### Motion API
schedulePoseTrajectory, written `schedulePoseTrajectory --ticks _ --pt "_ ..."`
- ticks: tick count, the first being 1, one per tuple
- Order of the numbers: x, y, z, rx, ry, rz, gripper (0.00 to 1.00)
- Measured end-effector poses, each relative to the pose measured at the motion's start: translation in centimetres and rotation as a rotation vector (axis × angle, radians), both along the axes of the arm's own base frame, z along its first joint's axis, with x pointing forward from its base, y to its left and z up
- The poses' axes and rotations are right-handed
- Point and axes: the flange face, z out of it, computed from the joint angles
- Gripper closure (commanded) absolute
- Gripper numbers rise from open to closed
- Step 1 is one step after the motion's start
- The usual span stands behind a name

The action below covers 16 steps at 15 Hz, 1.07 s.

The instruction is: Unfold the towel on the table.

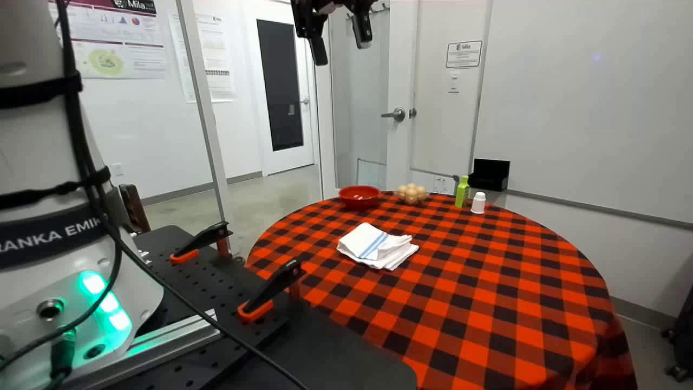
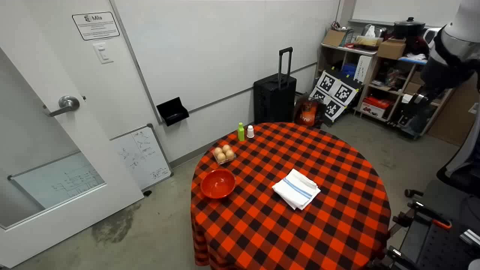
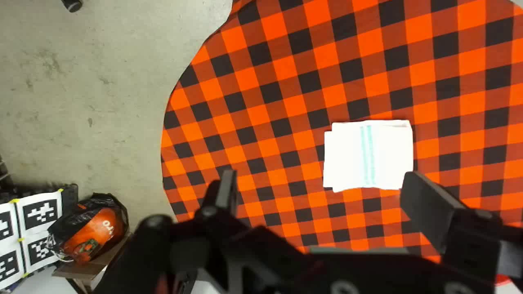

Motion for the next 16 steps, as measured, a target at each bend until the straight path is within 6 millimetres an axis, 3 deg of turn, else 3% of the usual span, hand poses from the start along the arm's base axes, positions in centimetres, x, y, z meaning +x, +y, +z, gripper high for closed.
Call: schedulePoseTrajectory --ticks 8,16 --pt "0.4 0.3 -0.4 0.004 0.017 0.02 0.0" --pt "3.5 1.6 -4.1 0.054 0.061 0.082 0.0"
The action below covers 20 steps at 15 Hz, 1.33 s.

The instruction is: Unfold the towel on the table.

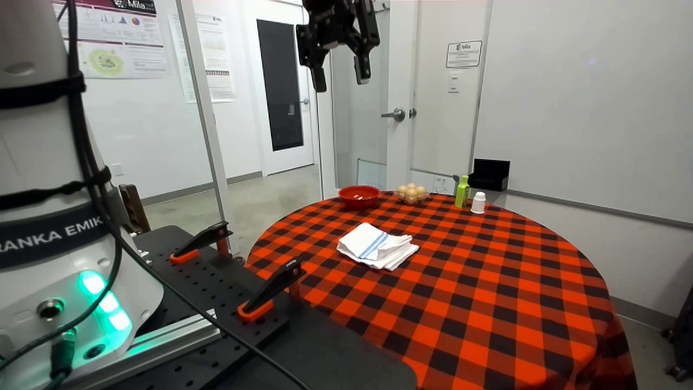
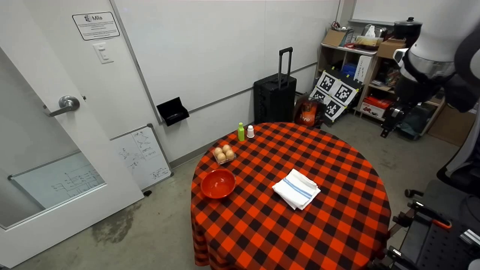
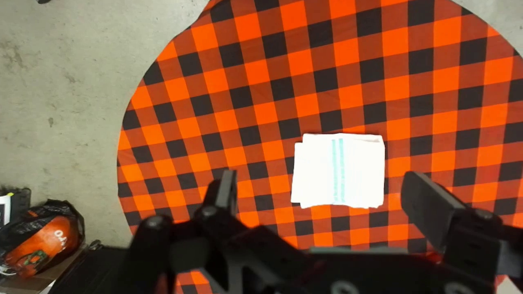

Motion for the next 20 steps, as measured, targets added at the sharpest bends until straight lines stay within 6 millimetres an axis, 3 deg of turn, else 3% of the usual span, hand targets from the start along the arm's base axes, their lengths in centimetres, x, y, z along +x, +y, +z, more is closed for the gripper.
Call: schedulePoseTrajectory --ticks 9,20 --pt "6.7 -0.3 -6.1 0.053 -0.033 -0.008 0.0" --pt "17.1 -2.4 -16.1 0.05 0.075 0.006 0.0"
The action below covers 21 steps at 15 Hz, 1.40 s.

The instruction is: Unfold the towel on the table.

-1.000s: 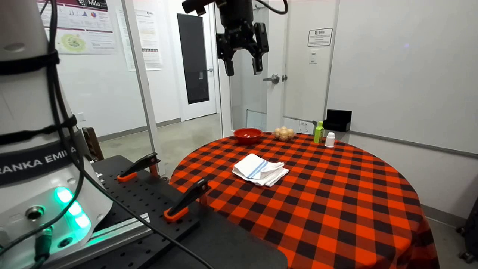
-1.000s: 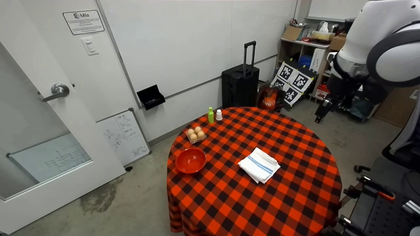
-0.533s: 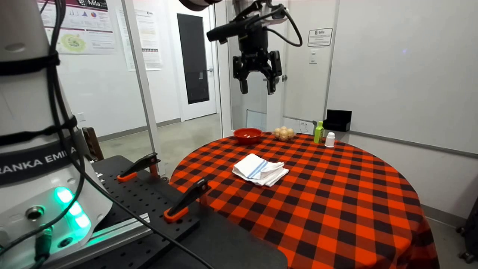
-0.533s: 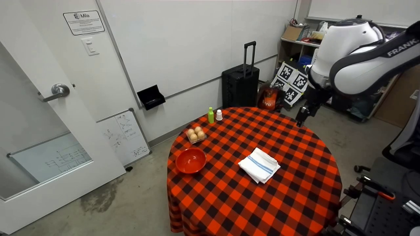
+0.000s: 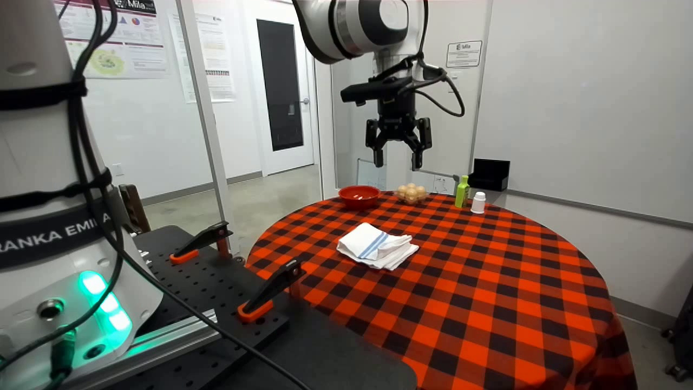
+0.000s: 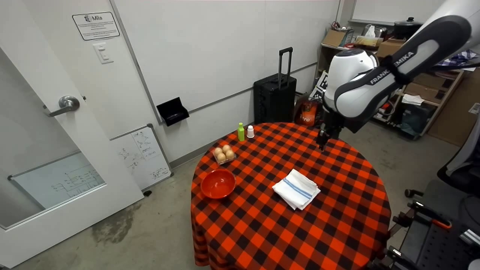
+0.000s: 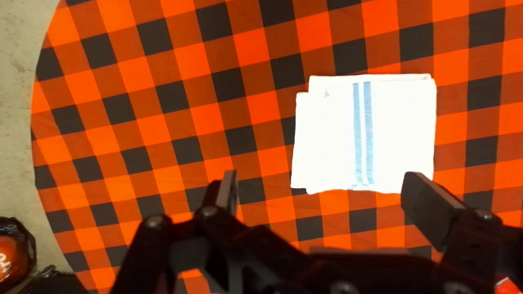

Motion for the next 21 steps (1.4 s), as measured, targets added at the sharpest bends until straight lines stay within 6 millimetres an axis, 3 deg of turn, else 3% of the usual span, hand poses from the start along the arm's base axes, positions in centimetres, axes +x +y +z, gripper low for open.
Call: schedulePoseTrajectory --ticks 5,9,21 --pt "3.8 -0.9 -4.3 0.01 0.023 -0.011 0.0" --pt "5.4 -1.1 -6.8 0.023 0.033 -0.029 0.0" --pt "3.3 0.7 -15.9 0.049 0.131 0.022 0.0"
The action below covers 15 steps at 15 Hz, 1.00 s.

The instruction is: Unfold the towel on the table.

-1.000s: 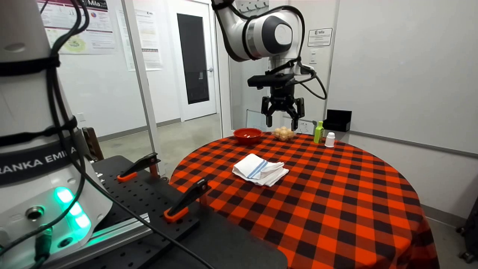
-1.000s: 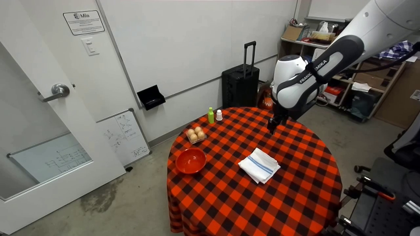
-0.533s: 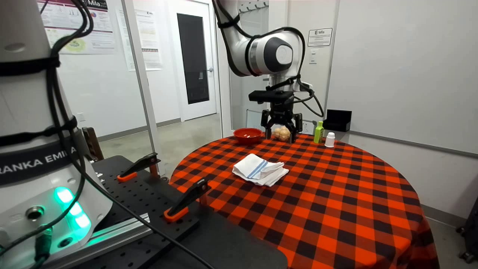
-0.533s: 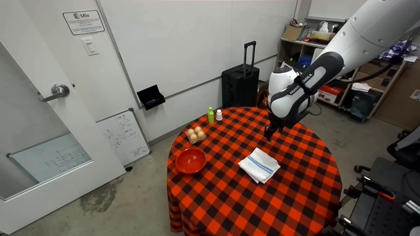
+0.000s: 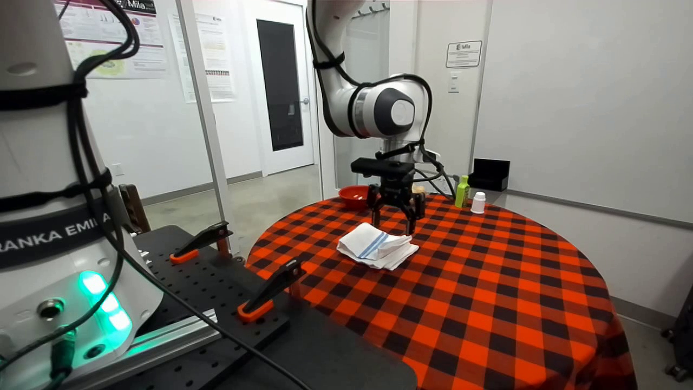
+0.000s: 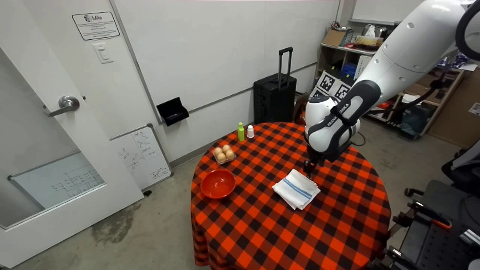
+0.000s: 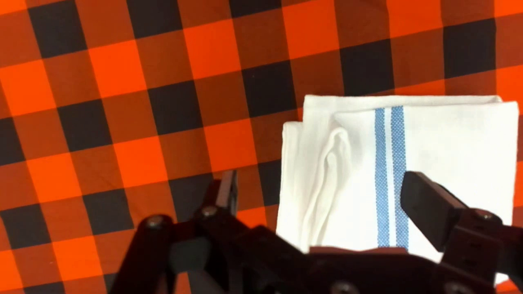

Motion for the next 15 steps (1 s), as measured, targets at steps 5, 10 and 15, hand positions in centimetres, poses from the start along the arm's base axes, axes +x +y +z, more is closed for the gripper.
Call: schedulePoseTrajectory --ticks 5,10,15 --pt "-0.2 0.4 -1.2 0.015 0.015 0.018 0.0" --pt "-0.4 1.0 -2.6 0.026 0.03 0.045 0.0" --pt "-0.3 0.9 -4.1 0.022 0.012 0.057 0.01"
